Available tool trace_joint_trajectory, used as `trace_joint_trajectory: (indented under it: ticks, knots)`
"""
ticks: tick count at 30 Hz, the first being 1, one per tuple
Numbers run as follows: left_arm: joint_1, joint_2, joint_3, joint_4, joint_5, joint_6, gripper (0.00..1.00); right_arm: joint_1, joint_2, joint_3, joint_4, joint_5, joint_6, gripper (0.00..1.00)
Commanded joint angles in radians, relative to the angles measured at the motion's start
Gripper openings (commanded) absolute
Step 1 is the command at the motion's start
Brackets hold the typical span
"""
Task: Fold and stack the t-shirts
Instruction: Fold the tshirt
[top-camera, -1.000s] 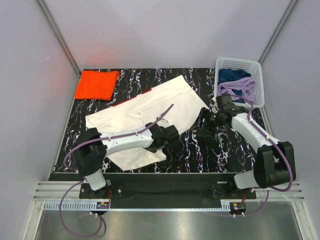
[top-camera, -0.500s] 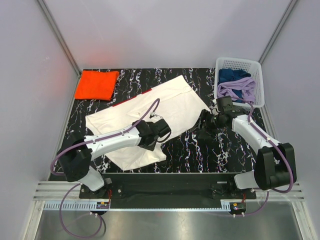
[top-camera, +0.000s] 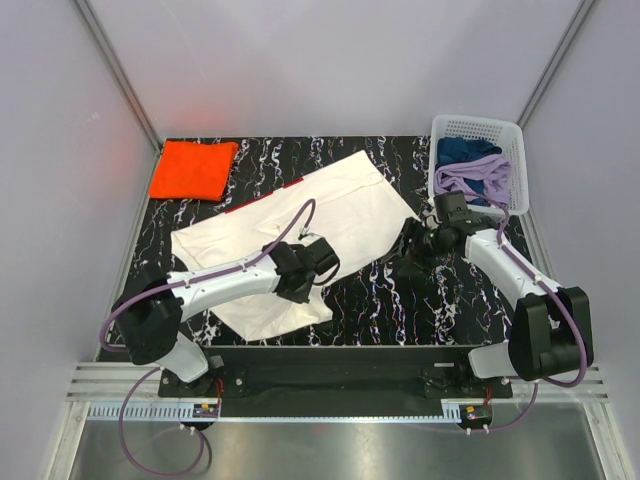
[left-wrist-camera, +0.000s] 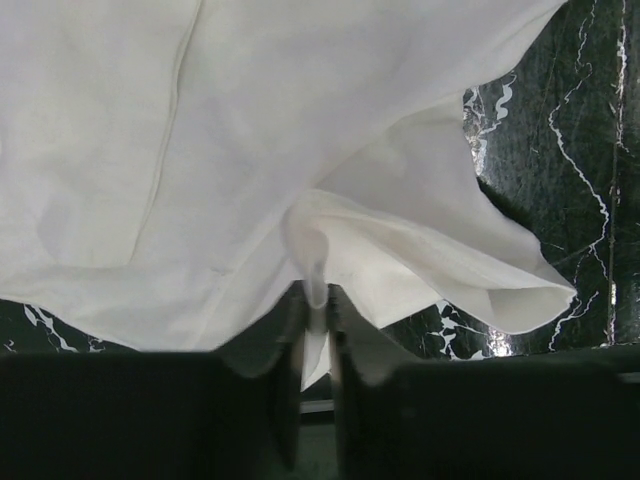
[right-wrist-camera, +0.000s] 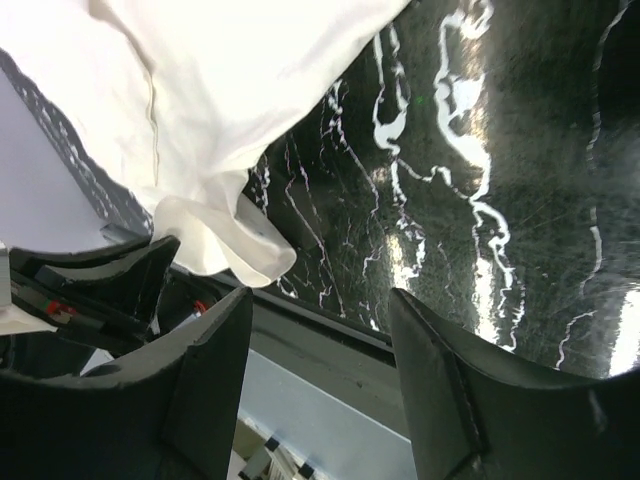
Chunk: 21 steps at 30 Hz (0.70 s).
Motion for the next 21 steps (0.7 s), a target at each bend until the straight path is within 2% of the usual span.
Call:
trace_joint_trajectory:
  ticks: [1,5,10,14,21]
  knots:
    - [0.007,-0.028,0.011,0.007,-0.012,-0.004,0.08,-0.027,0.001,0.073,-0.002,0.090,0.016,0.63]
    - [0.007,-0.092,0.017,-0.022,-0.049,-0.015,0.00,-0.112,0.045,0.088,0.033,0.257,0.096,0.52]
    - [0.005,-0.219,-0.061,0.022,-0.012,-0.024,0.00,-0.130,0.116,0.131,0.180,0.454,0.139,0.40]
    - [0.005,-0.324,-0.129,0.065,0.032,-0.035,0.00,-0.147,0.199,0.170,0.229,0.587,0.124,0.39]
    - [0.005,-0.494,-0.213,0.116,0.082,-0.069,0.00,-0.192,0.338,0.249,0.283,0.608,0.058,0.48]
